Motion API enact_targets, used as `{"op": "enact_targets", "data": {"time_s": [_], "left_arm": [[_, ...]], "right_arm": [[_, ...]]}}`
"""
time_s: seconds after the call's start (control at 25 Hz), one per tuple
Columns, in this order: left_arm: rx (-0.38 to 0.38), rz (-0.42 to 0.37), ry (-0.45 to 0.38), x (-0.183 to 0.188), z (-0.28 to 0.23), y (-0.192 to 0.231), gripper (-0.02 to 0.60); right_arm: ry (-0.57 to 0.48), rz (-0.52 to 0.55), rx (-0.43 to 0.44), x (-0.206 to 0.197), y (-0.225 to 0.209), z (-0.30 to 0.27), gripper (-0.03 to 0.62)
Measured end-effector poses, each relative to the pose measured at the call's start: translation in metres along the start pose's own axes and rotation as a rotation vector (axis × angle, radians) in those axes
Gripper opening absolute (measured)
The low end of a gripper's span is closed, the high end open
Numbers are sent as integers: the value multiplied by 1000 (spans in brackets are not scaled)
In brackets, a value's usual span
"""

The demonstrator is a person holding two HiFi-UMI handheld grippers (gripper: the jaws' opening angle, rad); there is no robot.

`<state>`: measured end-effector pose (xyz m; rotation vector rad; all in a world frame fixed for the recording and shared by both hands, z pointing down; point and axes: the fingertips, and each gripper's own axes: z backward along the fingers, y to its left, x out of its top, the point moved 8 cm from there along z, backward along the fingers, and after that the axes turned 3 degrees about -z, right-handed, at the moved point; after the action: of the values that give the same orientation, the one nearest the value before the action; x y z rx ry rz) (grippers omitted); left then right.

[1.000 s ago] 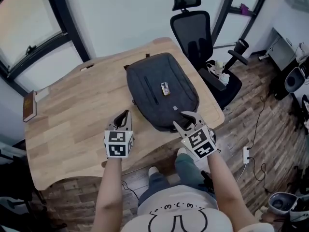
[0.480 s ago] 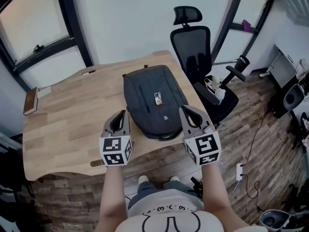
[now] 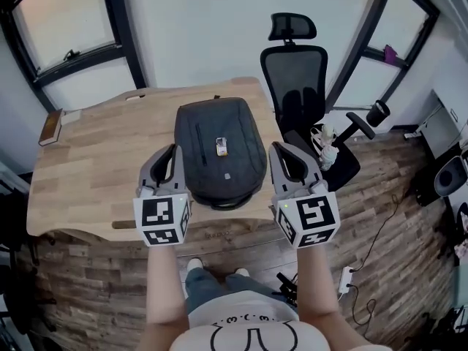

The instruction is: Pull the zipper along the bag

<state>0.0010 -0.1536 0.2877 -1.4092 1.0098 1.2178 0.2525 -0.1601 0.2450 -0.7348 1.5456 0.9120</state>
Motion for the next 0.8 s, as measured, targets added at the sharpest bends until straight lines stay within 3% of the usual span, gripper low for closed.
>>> {"op": "enact_targets", "data": {"time_s": [0.4, 0.8], "left_arm": [[82, -125, -40, 45, 28, -18, 23], [20, -135, -84, 62, 37, -12, 23]], "right_arm": [[-97, 0, 47, 18, -16, 9, 49], [-122, -11, -14, 37, 2, 21, 49]]}}
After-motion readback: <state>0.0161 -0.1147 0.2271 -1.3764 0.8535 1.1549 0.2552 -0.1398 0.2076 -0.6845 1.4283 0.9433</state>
